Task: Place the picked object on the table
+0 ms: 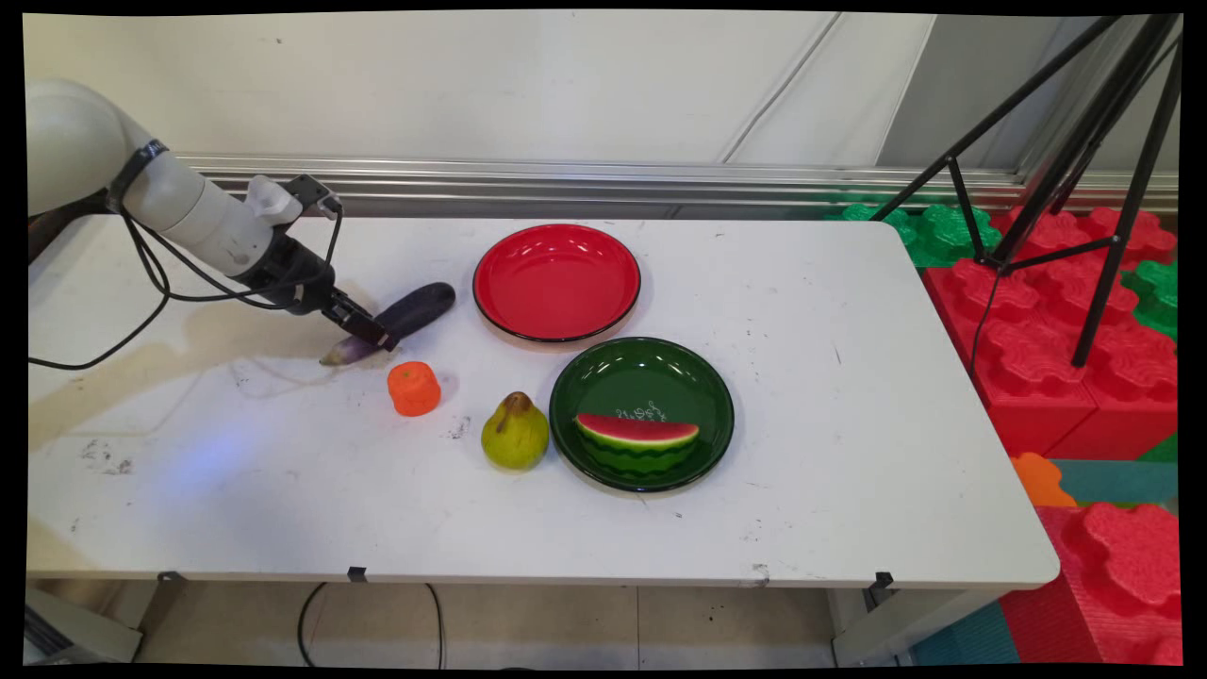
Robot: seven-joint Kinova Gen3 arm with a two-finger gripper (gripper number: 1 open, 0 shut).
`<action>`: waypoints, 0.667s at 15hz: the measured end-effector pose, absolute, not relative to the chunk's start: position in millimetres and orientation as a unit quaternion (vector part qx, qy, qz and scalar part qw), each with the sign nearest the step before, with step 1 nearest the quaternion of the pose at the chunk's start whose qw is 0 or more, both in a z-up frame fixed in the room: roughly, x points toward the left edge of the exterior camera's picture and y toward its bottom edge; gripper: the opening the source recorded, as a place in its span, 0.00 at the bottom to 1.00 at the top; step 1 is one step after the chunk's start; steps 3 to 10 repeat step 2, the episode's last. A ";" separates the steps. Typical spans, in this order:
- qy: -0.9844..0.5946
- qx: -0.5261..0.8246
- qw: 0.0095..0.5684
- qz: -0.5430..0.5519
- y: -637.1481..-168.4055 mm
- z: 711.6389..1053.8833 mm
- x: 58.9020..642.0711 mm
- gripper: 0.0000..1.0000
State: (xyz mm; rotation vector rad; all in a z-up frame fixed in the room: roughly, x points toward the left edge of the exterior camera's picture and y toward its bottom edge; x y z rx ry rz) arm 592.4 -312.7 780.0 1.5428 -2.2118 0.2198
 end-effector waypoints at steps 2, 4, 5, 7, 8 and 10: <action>-0.798 0.556 0.217 0.080 -312.2 780.2 593.5 1.00; -0.798 0.556 0.217 0.080 -312.2 780.2 593.5 1.00; -0.798 0.556 0.217 0.080 -312.2 780.2 593.5 1.00; -0.798 0.556 0.217 0.080 -312.2 780.2 593.5 1.00; -0.798 0.556 0.217 0.080 -312.2 780.2 593.5 1.00; -0.798 0.556 0.217 0.080 -312.2 780.2 593.5 1.00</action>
